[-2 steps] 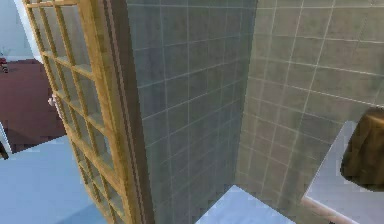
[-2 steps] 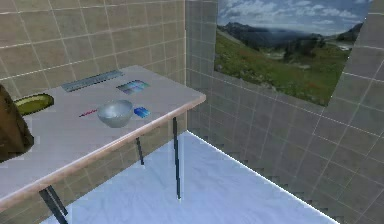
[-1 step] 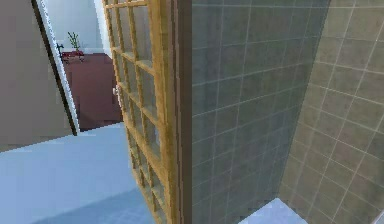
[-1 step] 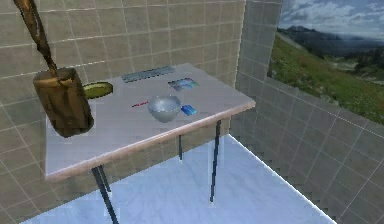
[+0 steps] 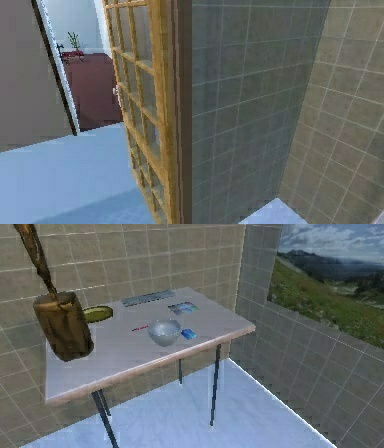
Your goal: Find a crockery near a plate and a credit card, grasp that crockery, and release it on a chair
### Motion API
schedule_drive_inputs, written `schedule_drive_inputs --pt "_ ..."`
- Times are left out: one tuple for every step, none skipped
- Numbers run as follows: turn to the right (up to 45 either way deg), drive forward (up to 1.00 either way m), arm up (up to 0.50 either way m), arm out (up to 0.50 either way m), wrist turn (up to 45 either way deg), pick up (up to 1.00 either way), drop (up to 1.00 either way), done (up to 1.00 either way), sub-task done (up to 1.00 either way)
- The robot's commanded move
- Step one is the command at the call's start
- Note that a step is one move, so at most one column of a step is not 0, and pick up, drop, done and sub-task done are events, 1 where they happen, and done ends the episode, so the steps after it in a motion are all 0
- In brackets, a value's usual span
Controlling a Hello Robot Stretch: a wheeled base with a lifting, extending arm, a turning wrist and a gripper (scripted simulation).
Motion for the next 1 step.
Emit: schedule_drive_inputs --pt "0.0 0.00 0.38 0.00 0.0 0.00 0.00 0.00 0.00"
